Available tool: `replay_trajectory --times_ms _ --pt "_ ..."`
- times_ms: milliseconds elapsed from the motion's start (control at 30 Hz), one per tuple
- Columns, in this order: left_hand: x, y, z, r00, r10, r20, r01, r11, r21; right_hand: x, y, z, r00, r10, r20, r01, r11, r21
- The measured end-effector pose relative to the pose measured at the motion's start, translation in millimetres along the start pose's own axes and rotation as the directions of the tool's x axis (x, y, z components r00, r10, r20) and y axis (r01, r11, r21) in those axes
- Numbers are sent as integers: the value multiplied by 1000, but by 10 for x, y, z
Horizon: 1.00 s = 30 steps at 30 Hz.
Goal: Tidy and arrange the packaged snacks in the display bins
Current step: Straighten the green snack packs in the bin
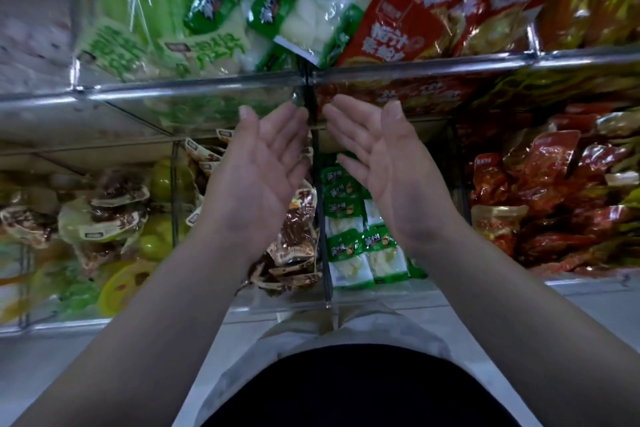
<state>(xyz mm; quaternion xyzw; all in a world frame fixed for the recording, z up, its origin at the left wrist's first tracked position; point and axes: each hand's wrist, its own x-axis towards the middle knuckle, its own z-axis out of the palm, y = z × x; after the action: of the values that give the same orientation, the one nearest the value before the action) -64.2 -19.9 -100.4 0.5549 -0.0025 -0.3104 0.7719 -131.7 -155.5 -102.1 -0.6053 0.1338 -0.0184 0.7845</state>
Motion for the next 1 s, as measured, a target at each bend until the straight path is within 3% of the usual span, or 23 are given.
replay_trajectory --times_ms 433,700,867,1000 --pt "101 707 -58 986 138 98 -149 983 109 237 -438 306 985 -166 -48 164 985 -52" --pt "313 890 81 993 82 81 -94 982 165 401 -539 300 978 -114 -174 84 982 -171" --pt "357 915 183 997 37 69 -48 987 152 601 -638 237 979 -100 -177 64 978 -200" --pt "405 939 212 999 16 31 -20 992 127 824 -696 198 986 5 -166 -45 971 -235"
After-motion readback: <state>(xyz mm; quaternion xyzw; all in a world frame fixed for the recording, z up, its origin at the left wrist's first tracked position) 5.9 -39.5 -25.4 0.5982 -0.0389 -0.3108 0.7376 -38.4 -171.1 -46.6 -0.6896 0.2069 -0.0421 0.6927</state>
